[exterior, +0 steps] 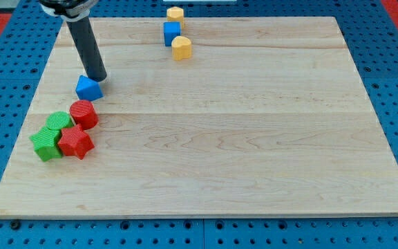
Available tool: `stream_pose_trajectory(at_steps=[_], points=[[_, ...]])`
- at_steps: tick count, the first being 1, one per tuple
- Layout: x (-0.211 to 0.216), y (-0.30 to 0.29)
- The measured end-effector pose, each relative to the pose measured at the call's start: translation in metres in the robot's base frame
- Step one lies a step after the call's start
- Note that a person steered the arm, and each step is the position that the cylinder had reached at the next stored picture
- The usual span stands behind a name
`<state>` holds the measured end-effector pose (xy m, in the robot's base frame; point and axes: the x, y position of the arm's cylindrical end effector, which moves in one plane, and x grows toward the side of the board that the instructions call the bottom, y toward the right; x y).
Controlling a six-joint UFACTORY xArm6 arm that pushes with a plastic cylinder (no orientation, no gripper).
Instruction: Move your arm to the left center of the board
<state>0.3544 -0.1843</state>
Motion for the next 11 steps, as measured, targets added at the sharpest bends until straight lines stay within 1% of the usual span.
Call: stream_pose_trajectory(at_steps=[1, 2, 4, 5, 6, 7, 8, 9, 11], points=[[-0.02, -0.008], [-0.036, -0.032], [-0.044, -0.074], [-0.045, -0.081], [-0.04, -0.076], [-0.022, -0.086], [-0.021, -0.063], [-0.003, -0.04], [0.036, -0.04]])
